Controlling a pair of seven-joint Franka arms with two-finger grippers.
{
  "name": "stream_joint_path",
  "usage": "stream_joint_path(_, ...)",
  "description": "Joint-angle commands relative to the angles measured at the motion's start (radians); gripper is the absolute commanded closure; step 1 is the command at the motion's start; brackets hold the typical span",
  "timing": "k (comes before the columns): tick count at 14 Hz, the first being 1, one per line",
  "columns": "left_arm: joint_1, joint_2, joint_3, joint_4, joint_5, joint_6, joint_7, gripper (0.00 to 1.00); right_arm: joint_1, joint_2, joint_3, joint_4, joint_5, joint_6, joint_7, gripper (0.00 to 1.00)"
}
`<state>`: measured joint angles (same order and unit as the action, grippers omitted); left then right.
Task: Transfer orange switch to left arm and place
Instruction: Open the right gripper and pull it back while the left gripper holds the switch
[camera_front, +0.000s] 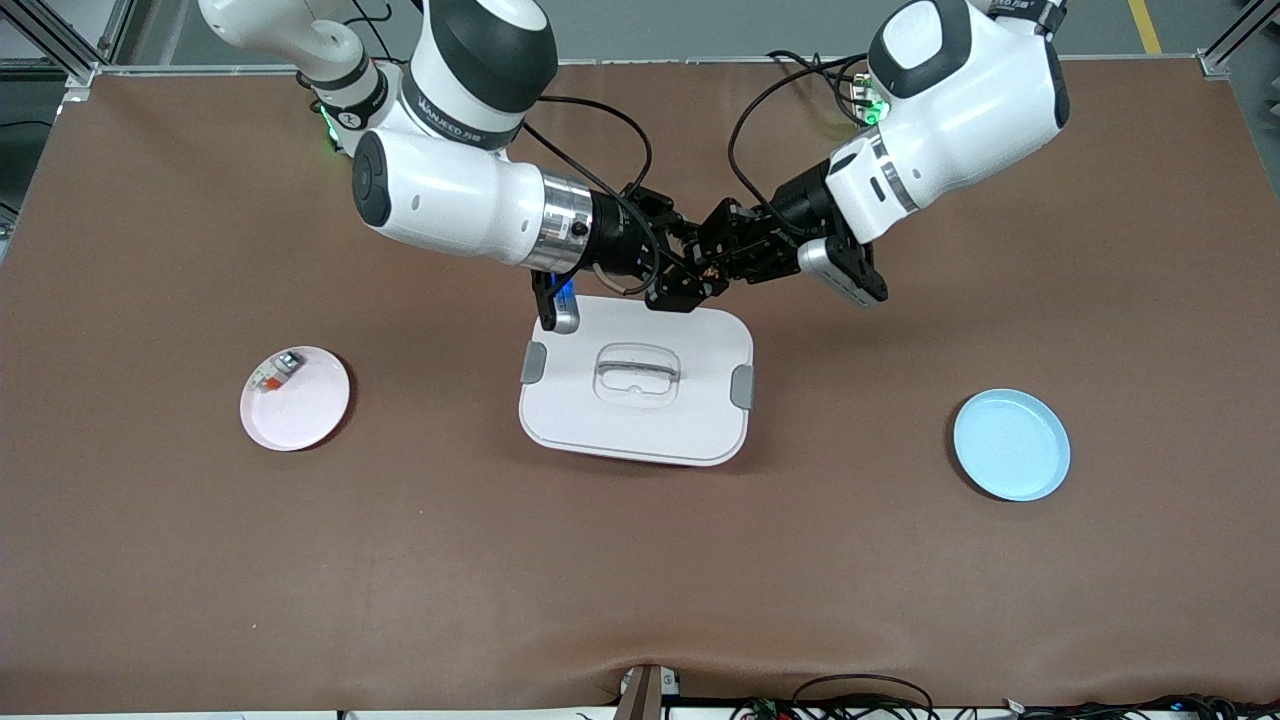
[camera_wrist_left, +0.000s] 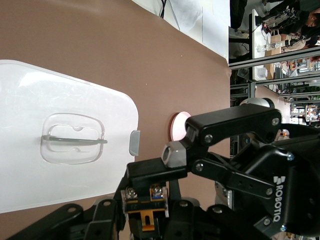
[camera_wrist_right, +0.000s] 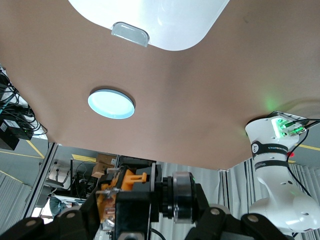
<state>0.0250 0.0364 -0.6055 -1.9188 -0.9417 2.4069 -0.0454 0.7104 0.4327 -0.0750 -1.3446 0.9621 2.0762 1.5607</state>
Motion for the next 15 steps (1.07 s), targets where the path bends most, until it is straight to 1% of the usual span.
stream_joint_path(1,0.021,0.0,-0.013,0.006,0.124,0.011,0.019,1.0,0.006,0.015,-0.009,0.031,0.01,-0.011,0.016,0.9)
stream_joint_path(2,0.03,-0.001,-0.013,0.007,0.162,0.006,0.019,1.0,0.006,0.015,-0.011,0.031,0.01,-0.011,0.016,0.86)
stream_joint_path(3,0.038,-0.001,-0.011,0.007,0.197,0.005,0.019,1.0,0.004,0.015,-0.009,0.031,0.01,-0.011,0.016,0.74)
stream_joint_path(4,0.039,-0.003,-0.01,0.007,0.234,0.003,0.019,1.0,0.003,0.015,-0.009,0.031,0.009,-0.011,0.015,0.58)
stream_joint_path(6,0.074,-0.006,-0.007,0.009,0.312,-0.006,0.021,1.0,0.003,0.015,-0.009,0.031,0.01,-0.011,0.016,0.01)
stream_joint_path(7,0.082,-0.007,-0.007,0.009,0.34,-0.006,0.021,1.0,0.001,0.015,-0.009,0.031,0.01,-0.011,0.016,0.0)
stream_joint_path(10,0.09,-0.015,-0.004,0.01,0.36,-0.023,0.019,1.0,-0.006,0.015,-0.009,0.031,0.018,-0.013,0.016,0.0)
stream_joint_path(11,0.113,-0.018,-0.004,0.023,0.374,-0.037,0.021,1.0,-0.006,0.014,-0.009,0.031,0.018,-0.013,0.016,0.0)
stream_joint_path(13,0.133,-0.018,-0.004,0.058,0.428,-0.104,0.022,1.0,-0.021,0.012,-0.015,0.027,0.014,-0.014,0.016,0.0)
stream_joint_path(14,0.147,-0.018,-0.004,0.075,0.457,-0.127,0.021,1.0,-0.049,0.008,-0.015,0.022,0.01,-0.025,0.015,0.0)
stream_joint_path(15,0.154,-0.018,-0.004,0.09,0.468,-0.15,0.022,1.0,-0.07,0.003,-0.015,0.022,0.007,-0.078,0.013,0.0)
